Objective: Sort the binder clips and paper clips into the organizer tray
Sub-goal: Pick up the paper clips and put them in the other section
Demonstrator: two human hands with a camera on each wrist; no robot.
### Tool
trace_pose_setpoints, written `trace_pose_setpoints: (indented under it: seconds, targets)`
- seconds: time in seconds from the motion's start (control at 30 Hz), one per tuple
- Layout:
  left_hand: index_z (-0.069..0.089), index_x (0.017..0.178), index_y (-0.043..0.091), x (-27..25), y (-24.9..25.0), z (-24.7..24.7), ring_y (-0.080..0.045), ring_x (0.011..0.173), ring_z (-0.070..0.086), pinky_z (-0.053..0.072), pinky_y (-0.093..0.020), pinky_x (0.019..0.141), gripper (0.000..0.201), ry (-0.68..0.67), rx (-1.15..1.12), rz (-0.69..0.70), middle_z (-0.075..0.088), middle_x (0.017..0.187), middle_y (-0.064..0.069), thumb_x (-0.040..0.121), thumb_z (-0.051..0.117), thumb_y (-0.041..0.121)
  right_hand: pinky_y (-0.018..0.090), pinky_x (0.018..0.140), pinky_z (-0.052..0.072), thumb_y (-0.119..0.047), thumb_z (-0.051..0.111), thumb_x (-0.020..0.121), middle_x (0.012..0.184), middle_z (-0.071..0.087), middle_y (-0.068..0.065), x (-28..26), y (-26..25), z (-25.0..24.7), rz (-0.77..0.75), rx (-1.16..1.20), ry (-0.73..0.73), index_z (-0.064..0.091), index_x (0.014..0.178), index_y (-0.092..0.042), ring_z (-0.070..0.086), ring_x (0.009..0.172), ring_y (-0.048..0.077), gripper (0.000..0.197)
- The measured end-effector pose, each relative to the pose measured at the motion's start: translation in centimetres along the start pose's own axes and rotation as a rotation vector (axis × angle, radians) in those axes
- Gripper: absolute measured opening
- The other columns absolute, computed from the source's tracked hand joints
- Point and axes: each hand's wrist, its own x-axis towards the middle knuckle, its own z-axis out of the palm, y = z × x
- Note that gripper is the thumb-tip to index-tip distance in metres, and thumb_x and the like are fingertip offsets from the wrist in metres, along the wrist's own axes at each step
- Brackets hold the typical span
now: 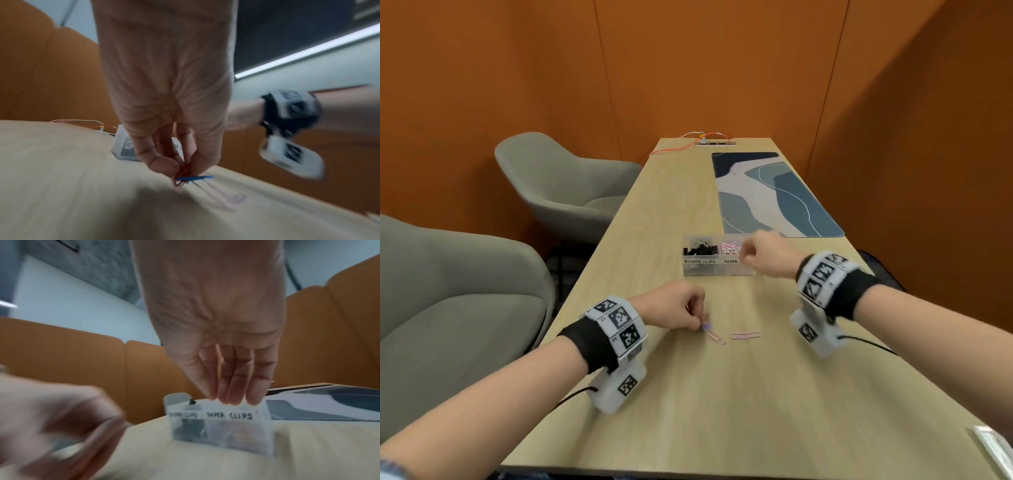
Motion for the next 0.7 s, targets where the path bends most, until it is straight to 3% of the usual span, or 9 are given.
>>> trace_pose_setpoints:
  seconds: [0.1, 0.2, 0.3, 0.37, 0.5, 0.53, 0.6, 0.7]
  targets:
    - [0.051, 0.062, 0.018, 1.6, 0.4, -1.6, -0.008, 0.056, 0.058, 0.049, -0.023, 0.061, 0.026, 0.04, -0.169, -0.048, 0.059, 0.06, 0.003, 0.075, 0.064, -0.001, 0.026, 0.077, 0.043, -0.014, 0.054, 0.086, 0.11, 0.069, 0.01, -4.5, -0.5, 1.7, -0.178, -0.075, -0.286, 0.067, 0.106, -0.007, 0.061, 0.095, 0.022, 0.024]
    - [0.051, 0.06, 0.014, 4.3, 0.9, -3.0, -0.004, 0.043, 0.052, 0.046, -0.018, 0.051, 0.027, 0.117, -0.328, -0.075, 0.057, 0.054, 0.0, 0.073, 0.065, -0.004, 0.033, 0.085, 0.043, -0.022, 0.054, 0.088, 0.111, 0.059, 0.013, -7.6, -0.3, 3.3, -0.27, -0.229, -0.353, 0.063, 0.109, -0.009, 0.057, 0.103, 0.031, 0.027]
    - [0.051, 0.057, 0.015, 7.5, 2.2, -4.0, -0.017, 0.051, 0.055, 0.053, -0.034, 0.066, 0.023, 0.222, -0.362, -0.131, 0.06, 0.057, -0.007, 0.071, 0.067, 0.005, 0.037, 0.075, 0.039, -0.007, 0.046, 0.089, 0.101, 0.053, 0.014, -8.8, -0.7, 4.1, -0.311, -0.36, -0.313, 0.061, 0.101, -0.003, 0.055, 0.099, 0.033, 0.02]
    - [0.052, 0.057, 0.016, 9.3, 3.3, -4.7, -0.021, 0.06, 0.057, 0.055, -0.036, 0.073, 0.022, 0.286, -0.312, -0.182, 0.063, 0.064, -0.011, 0.073, 0.065, 0.009, 0.038, 0.073, 0.038, 0.002, 0.044, 0.087, 0.105, 0.055, 0.016, -8.8, -1.1, 4.5, -0.349, -0.471, -0.314, 0.06, 0.102, -0.001, 0.055, 0.1, 0.034, 0.022]
    - [0.053, 0.055, 0.015, 12.5, 4.3, -5.3, -0.021, 0.067, 0.056, 0.048, -0.03, 0.064, 0.023, 0.392, -0.208, -0.265, 0.06, 0.069, -0.009, 0.074, 0.064, 0.011, 0.037, 0.069, 0.032, 0.002, 0.04, 0.093, 0.111, 0.055, 0.021, -8.5, -1.5, 4.7, -0.409, -0.567, -0.306, 0.057, 0.107, 0.003, 0.055, 0.104, 0.036, 0.023]
    - [0.057, 0.058, 0.012, 12.9, 4.4, -5.3, -0.024, 0.07, 0.059, 0.049, -0.031, 0.065, 0.019, 0.396, -0.183, -0.285, 0.063, 0.072, -0.01, 0.075, 0.064, 0.01, 0.037, 0.069, 0.031, 0.0, 0.037, 0.095, 0.113, 0.054, 0.022, -8.6, -1.6, 4.7, -0.422, -0.573, -0.307, 0.056, 0.11, 0.003, 0.054, 0.106, 0.036, 0.025]
    - [0.068, 0.078, 0.001, 13.6, 4.1, -5.1, -0.028, 0.082, 0.067, 0.057, -0.033, 0.074, 0.007, 0.381, -0.175, -0.313, 0.071, 0.086, -0.014, 0.076, 0.066, 0.008, 0.037, 0.069, 0.031, -0.005, 0.032, 0.098, 0.116, 0.053, 0.023, -8.6, -1.7, 4.8, -0.437, -0.576, -0.31, 0.053, 0.115, 0.004, 0.052, 0.108, 0.036, 0.028]
    - [0.07, 0.097, -0.002, 14.0, 3.5, -4.8, -0.031, 0.095, 0.069, 0.058, -0.039, 0.084, 0.021, 0.363, -0.203, -0.34, 0.072, 0.1, -0.018, 0.079, 0.066, 0.006, 0.041, 0.072, 0.039, -0.017, 0.029, 0.103, 0.116, 0.053, 0.023, -8.5, -1.7, 5.0, -0.433, -0.546, -0.295, 0.05, 0.115, 0.004, 0.052, 0.107, 0.037, 0.032]
